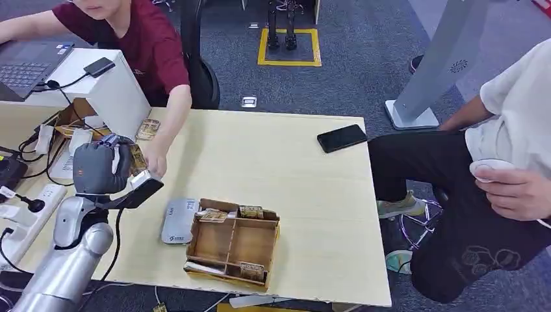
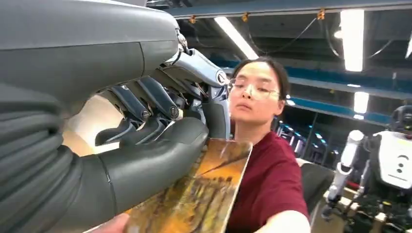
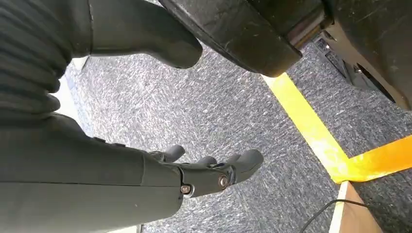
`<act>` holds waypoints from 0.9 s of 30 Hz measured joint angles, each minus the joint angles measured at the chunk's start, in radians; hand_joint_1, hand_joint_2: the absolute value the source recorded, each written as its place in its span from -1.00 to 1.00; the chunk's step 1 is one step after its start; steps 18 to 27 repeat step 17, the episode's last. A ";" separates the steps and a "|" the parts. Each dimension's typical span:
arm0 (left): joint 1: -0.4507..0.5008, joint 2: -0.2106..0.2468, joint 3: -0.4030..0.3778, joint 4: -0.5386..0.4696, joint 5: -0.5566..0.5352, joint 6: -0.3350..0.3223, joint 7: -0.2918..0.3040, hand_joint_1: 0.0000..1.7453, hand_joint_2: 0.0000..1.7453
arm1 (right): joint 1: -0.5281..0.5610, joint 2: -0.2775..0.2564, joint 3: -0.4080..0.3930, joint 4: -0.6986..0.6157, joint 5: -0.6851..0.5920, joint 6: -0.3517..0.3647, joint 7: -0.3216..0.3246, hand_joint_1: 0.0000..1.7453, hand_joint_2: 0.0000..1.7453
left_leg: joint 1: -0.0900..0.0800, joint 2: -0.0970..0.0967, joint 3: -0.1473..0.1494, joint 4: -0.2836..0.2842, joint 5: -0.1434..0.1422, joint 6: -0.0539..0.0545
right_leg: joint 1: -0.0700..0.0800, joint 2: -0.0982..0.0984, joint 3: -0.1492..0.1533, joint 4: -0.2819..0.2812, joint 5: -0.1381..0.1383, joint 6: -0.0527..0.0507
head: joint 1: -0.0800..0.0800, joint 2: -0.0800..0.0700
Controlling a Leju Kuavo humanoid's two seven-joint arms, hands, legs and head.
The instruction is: Pass the card to the sensor for recognition and then transmit it.
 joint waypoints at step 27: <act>-0.019 -0.025 0.023 0.072 0.006 0.011 -0.009 -1.00 1.00 | 0.001 0.000 0.004 0.000 0.000 -0.004 -0.008 -1.00 1.00 | 0.000 0.000 0.000 0.000 0.000 0.000 | 0.000 0.000 0.000 0.000 0.000 0.000 | 0.000 0.000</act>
